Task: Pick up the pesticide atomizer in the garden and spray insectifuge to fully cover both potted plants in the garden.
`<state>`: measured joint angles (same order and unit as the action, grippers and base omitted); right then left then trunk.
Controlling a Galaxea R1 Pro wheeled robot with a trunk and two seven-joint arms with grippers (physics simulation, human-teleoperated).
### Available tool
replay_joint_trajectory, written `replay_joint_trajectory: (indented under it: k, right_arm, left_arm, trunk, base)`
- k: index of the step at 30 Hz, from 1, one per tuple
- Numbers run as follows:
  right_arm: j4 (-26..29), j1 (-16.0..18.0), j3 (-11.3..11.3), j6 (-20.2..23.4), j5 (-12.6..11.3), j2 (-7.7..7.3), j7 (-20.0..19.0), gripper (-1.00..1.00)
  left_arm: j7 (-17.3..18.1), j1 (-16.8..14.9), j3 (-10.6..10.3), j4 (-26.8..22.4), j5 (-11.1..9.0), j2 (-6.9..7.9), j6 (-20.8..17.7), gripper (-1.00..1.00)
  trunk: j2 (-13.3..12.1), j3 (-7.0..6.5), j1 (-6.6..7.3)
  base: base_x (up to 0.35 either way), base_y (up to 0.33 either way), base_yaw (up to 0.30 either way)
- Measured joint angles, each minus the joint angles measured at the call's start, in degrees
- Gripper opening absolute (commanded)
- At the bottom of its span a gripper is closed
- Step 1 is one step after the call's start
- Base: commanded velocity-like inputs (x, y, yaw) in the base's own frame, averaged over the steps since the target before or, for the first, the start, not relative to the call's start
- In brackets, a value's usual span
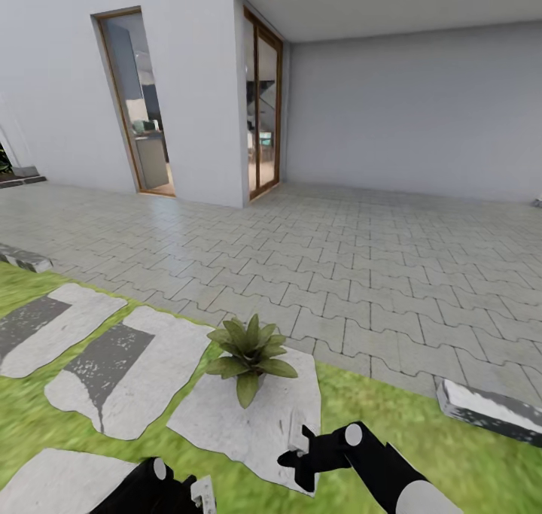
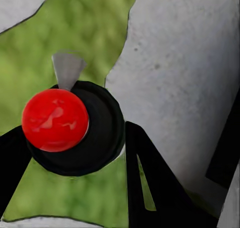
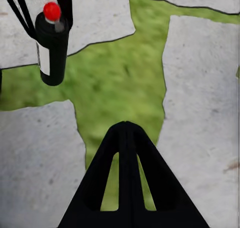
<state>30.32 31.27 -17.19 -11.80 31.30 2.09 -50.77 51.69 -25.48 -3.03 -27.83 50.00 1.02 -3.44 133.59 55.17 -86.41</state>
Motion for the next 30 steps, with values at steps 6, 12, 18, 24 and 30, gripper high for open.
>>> replay_joint_trajectory:
  k: [6, 12, 18, 24, 30]
  right_arm:
    - [0.51, 0.00, -0.09, 0.11, -0.07, 0.80, 0.00, -1.00]
    - [1.36, 0.00, -0.08, 1.88, -0.12, 1.44, -0.02, -1.00]
    - [1.71, 0.00, -0.08, 2.35, -0.17, 1.49, -0.02, -1.00]
    - [1.71, 0.00, -0.09, 2.36, -0.17, 1.50, -0.02, -1.00]
    - [1.79, 0.00, -0.16, 2.36, -0.17, 1.50, -0.02, -1.00]
  left_arm:
    - [-0.15, -1.30, -0.21, 0.07, 4.69, -3.77, -0.35, -1.00]
    - [-0.73, -1.87, -0.12, 0.01, 4.95, -5.36, -2.14, -1.00]
    - [-3.78, -1.94, -0.04, 0.09, 4.31, -6.90, -1.72, -1.00]
    - [-3.97, -2.38, 0.08, -0.33, 3.82, -8.14, -1.66, -1.00]
    - [-3.90, -2.47, 0.17, -2.14, -0.13, -8.57, -1.60, -1.00]
  trunk:
    - [0.00, 0.00, 0.00]
    - [0.00, 0.00, 0.00]
    - [0.00, 0.00, 0.00]
    - [0.00, 0.00, 0.00]
    - [0.00, 0.00, 0.00]
  base:
    - [0.000, 0.000, 0.000]
    - [0.000, 0.000, 0.000]
    - [0.000, 0.000, 0.000]
    - [0.000, 0.000, 0.000]
    - [0.000, 0.000, 0.000]
